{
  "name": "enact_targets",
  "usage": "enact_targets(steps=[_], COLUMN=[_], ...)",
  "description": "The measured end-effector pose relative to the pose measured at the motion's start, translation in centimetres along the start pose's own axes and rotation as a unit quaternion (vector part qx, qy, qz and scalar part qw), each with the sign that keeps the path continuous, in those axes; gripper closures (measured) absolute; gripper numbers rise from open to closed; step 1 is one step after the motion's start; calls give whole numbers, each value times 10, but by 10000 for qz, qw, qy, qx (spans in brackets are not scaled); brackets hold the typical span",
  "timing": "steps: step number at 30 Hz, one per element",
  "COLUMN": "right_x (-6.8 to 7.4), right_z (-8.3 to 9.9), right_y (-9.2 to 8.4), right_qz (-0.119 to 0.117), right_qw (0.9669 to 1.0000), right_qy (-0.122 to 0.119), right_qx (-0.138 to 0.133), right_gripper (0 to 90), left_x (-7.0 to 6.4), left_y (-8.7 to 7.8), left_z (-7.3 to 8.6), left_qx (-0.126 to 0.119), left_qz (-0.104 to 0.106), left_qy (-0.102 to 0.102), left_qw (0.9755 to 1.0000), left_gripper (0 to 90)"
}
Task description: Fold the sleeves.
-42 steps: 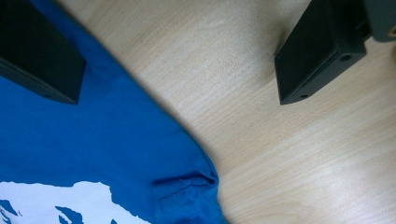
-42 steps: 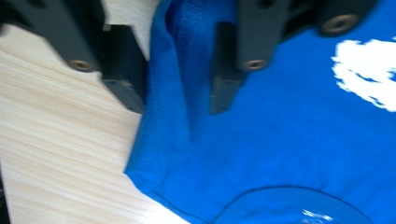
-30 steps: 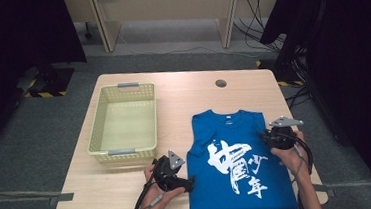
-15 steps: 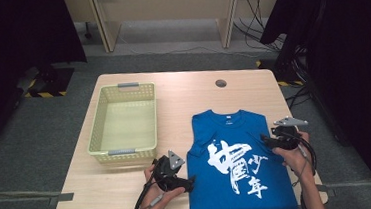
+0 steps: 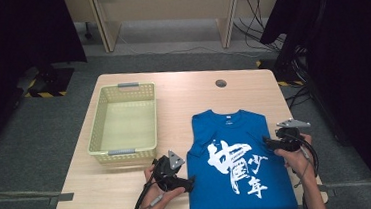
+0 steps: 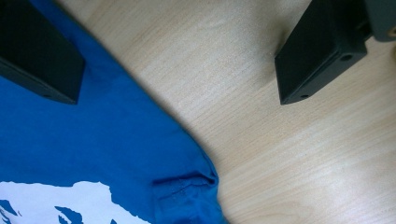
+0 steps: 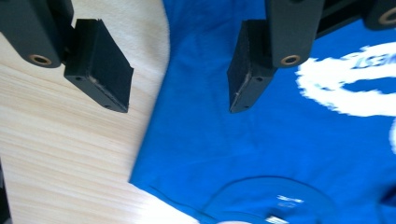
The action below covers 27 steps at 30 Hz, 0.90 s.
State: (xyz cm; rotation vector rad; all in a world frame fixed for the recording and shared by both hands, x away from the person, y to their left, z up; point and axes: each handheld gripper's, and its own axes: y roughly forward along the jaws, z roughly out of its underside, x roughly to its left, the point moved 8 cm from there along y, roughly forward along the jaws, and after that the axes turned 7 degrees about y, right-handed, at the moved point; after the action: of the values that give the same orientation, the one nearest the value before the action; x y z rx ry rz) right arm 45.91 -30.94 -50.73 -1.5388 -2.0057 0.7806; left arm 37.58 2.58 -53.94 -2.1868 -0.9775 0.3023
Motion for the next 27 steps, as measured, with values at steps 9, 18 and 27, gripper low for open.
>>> enact_targets(steps=[9, 18, 27], right_x=[24, 53, 70], right_z=[13, 25, 38], right_y=[-11, -12, -3], right_qz=[-306, -562, -723], right_qw=[9991, 9968, 9948], right_qy=[-294, -506, -484], right_qx=[93, 272, 534], right_gripper=[325, 234, 183], left_x=[0, 0, 1], left_y=[0, 0, -2], left_z=[0, 0, 2], left_qx=[11, 9, 2], left_qz=[-13, -13, 2], left_qy=[-22, -26, -25], left_qw=[10000, 10000, 10000], left_gripper=[3, 3, 7])
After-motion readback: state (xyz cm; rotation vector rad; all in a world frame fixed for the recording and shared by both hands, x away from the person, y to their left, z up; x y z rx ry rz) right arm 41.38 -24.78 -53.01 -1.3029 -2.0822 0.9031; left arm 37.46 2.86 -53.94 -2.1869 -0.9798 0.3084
